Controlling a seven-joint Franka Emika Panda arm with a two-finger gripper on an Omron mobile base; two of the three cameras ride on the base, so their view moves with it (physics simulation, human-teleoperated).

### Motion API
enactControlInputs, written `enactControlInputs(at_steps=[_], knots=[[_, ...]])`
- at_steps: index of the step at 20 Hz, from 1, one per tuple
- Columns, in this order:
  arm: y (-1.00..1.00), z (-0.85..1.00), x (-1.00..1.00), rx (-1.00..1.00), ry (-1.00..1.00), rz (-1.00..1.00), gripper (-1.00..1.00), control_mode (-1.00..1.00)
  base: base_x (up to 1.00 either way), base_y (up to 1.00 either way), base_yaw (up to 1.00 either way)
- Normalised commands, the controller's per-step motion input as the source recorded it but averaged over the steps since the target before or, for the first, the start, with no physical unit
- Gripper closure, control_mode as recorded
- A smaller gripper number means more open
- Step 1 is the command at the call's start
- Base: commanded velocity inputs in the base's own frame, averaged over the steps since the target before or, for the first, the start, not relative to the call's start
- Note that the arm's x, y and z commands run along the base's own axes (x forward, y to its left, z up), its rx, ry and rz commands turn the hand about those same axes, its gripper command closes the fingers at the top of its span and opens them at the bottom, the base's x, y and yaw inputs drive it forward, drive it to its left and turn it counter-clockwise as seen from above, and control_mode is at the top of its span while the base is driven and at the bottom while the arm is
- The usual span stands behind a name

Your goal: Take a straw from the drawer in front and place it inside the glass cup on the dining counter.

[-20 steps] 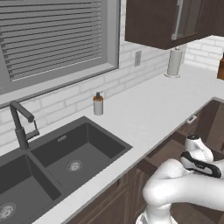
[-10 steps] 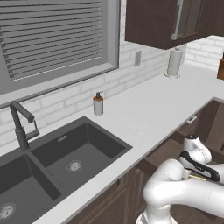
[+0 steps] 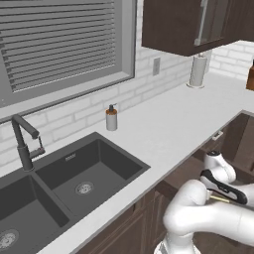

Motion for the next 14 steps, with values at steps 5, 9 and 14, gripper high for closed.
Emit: enactControlInputs(at_steps=[5,9,14], knots=[[-0.01,-0.24,-0.01,0.01,0.00,0.05,1.00,-1.00,0.00,0.00,0.00],[-0.10,-0.11,-0.07,0.01,0.00,0.02,1.00,-1.00,0.00,0.00,0.00],[-0.19,0.00,-0.19,0.01,-0.06,0.02,1.00,-1.00,0.00,0.00,0.00]])
